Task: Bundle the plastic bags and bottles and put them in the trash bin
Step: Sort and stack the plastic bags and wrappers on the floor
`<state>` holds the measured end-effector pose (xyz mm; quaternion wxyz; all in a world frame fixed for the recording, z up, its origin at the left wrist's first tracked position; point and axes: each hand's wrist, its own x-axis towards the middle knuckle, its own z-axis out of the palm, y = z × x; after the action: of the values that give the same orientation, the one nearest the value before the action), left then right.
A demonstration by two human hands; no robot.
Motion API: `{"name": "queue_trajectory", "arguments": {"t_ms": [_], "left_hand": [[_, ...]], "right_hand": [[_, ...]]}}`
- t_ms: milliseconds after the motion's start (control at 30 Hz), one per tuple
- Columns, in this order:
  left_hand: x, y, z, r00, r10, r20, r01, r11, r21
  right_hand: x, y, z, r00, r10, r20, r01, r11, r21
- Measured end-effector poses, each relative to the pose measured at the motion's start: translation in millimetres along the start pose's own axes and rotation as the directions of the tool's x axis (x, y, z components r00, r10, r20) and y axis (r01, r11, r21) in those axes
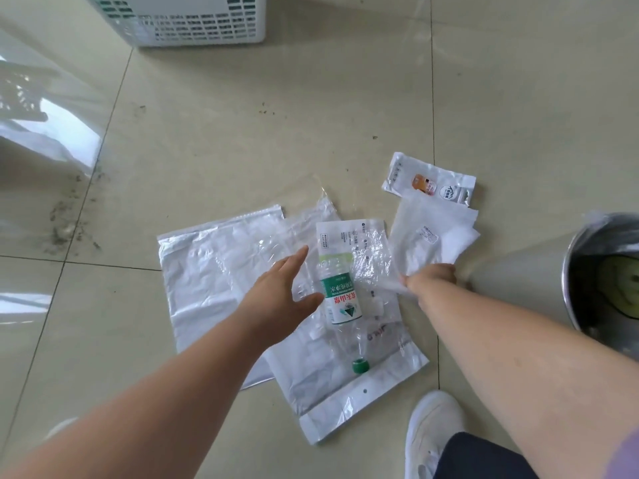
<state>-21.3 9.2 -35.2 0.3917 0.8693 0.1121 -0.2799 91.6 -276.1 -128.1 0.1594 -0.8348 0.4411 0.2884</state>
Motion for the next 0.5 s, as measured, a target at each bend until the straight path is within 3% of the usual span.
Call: {"name": "queue_trajectory", "arguments": {"t_ms": [167, 233, 367, 500], "left_hand": [[-30.8, -6.5, -7.4, 0.999, -0.039, -0.032, 0.037, 0.998, -0.054], [-44.9, -3.9, -14.0, 0.997, -0.062, -0.035, 0.058, 0.994, -0.090], [-67.0, 14.7, -29.7, 0.993, -0.088, -0.073, 0.071, 0.976, -0.204], [-89.3, 36.4, -47.3, 0.991, -0.107, -0.079, 0.069, 0.918, -0.390]], "right_hand": [[-16.7, 2.6, -27.7, 0.987, -0.146, -0.062, 0.147, 0.989, 0.005], [-34.9, 2.5, -49.9, 0.980, -0.189, -0.055, 0.194, 0.973, 0.125], [-84.9, 2.6, -88.8, 0.947, -0.246, -0.204, 0.305, 0.889, 0.342], [-150.5, 4.8, -112.6, 0.891, -0.425, -0.160, 0.445, 0.746, 0.496]]}}
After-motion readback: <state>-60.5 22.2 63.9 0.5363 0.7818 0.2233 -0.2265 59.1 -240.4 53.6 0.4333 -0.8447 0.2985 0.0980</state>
